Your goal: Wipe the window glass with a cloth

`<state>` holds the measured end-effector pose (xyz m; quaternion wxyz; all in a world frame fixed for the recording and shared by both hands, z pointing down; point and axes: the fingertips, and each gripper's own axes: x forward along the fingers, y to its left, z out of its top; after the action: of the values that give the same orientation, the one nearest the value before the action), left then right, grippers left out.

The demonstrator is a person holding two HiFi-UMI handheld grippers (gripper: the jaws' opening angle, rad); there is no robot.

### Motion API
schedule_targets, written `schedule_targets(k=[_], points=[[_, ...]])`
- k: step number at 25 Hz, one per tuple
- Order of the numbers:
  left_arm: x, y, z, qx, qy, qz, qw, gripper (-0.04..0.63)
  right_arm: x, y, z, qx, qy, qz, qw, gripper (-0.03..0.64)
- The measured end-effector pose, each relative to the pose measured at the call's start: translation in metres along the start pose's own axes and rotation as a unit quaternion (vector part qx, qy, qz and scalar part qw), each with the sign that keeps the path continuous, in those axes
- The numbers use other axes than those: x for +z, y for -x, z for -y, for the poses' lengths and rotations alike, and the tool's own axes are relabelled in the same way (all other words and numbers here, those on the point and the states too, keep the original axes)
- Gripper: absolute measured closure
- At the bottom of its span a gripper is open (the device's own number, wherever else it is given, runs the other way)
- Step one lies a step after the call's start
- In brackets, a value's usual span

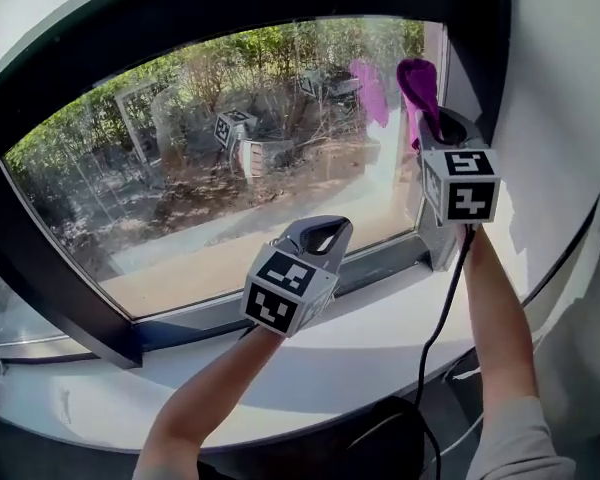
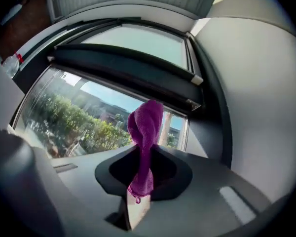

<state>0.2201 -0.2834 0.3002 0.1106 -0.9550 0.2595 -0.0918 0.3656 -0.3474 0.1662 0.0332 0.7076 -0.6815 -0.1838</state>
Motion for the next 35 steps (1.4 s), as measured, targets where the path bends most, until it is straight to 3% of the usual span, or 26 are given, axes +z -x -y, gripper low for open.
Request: schedule_targets(k=[6, 12, 18, 25, 35], points=[[0.015, 0.010, 0.004, -0.005, -0.019, 0.006, 0.9998, 0.595, 0.040, -0.038, 0.032, -0.007, -0.147, -0.008, 0.989, 0.541], [0.028, 0.007, 0.004, -0.012, -0.044, 0.000, 0.9990, 0.595, 0.043, -0.066, 0.052, -0.027, -0.241, -0.018, 0.970, 0.543], [0.026, 0.001, 0.012, -0.023, -0.049, 0.002, 0.9985, 0.595, 0.020, -0.065, 0.078, -0.103, -0.255, -0.030, 0.961, 0.545], [0.013, -0.007, 0.010, -0.027, -0.032, -0.003, 0.9991, 0.595, -0.015, -0.067, 0.079, -0.119, -0.271, -0.048, 0.954, 0.548], [-0.031, -0.009, 0.019, -0.032, -0.012, -0.032, 0.9989, 0.595, -0.158, -0.038, 0.040, -0.114, -0.312, -0.131, 0.934, 0.548]])
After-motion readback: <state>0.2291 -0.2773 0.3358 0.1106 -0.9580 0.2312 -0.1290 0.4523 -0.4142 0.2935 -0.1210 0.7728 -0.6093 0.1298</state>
